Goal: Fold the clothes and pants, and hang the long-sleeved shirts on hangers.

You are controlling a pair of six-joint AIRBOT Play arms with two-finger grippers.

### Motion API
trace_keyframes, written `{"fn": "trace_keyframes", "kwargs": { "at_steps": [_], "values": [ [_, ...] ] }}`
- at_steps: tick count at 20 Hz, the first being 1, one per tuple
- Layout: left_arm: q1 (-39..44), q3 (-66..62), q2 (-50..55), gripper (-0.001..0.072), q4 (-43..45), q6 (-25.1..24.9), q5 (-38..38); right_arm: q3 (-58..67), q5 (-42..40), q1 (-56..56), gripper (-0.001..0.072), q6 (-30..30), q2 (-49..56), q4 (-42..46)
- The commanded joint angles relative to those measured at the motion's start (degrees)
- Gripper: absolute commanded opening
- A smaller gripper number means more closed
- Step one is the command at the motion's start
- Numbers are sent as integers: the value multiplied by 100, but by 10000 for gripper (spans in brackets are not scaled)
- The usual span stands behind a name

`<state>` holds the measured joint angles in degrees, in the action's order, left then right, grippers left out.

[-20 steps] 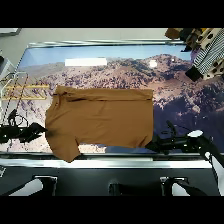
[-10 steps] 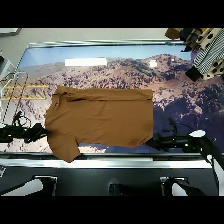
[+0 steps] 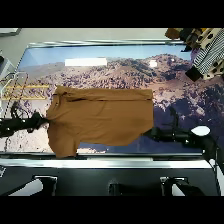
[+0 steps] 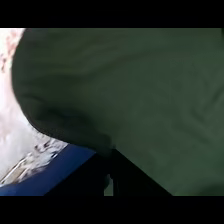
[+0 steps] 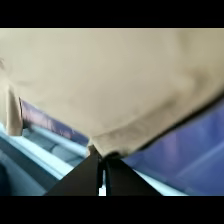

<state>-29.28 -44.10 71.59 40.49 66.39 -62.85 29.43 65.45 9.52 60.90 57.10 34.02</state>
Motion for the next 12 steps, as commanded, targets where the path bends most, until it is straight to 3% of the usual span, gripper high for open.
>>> {"fn": "trace_keyframes", "kwargs": {
  "at_steps": [1, 4, 7, 12],
  "values": [
    [334, -802, -393, 19, -367, 111, -11, 1095, -859, -667, 27, 514, -116, 223],
    [424, -2142, -828, 19, -361, 511, -11, 2761, -990, -693, 28, 1034, -131, 780],
    [387, -3606, -1377, 19, -177, 968, -7, 4559, -612, -693, 28, 1419, -302, 1427],
    [389, -5337, -2468, 19, 1016, 2173, 46, 6701, 0, -693, 28, 1993, -1191, 2057]
  ]
}}
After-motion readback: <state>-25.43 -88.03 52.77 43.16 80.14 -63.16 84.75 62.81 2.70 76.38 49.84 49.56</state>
